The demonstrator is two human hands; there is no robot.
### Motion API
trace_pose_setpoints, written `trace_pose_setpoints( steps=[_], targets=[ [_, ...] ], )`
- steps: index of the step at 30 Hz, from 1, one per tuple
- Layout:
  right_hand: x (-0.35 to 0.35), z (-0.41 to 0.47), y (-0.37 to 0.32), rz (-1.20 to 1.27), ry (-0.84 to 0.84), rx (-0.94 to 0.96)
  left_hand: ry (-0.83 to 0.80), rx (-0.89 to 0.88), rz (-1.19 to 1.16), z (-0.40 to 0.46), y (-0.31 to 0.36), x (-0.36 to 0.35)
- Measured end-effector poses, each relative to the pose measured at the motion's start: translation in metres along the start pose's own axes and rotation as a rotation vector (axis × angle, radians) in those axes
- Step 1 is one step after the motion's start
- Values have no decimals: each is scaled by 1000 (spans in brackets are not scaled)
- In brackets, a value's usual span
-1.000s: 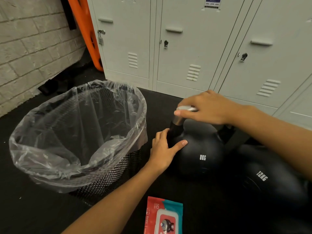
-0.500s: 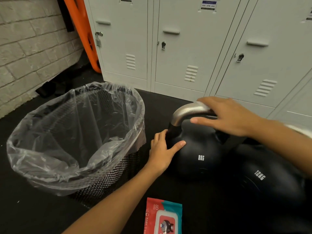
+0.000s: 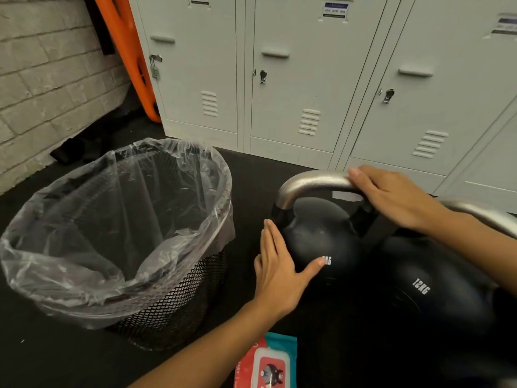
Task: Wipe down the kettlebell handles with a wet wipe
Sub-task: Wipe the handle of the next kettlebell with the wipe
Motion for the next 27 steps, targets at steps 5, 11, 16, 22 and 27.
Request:
trace_pose_setpoints(
  steps=[5,11,16,22,27],
  targets=[
    [-3,4,-17,-95,30,26,104,-225,203,-15,17,1],
    [-31,11,-72,-322,-18,306,-5,-317,324,-25,17,-18],
    [-12,8,-36,-87,69,154,-23,-354,425,-24,13,-16],
    [-5,2,0,19,26,-172,74,-470,501,-20,30,-13],
    [-18,12,-56,-210,46,87,50,-553,420,-9,51,-16]
  ],
)
Point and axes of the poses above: each hand's wrist, its own z-axis towards the middle knuckle, its own x-axis out of the back of the hand, y = z × x, the point moved 8 cm from there along z, towards the middle knuckle, and after that the axes turned 6 degrees about y, right-handed, at the moved point
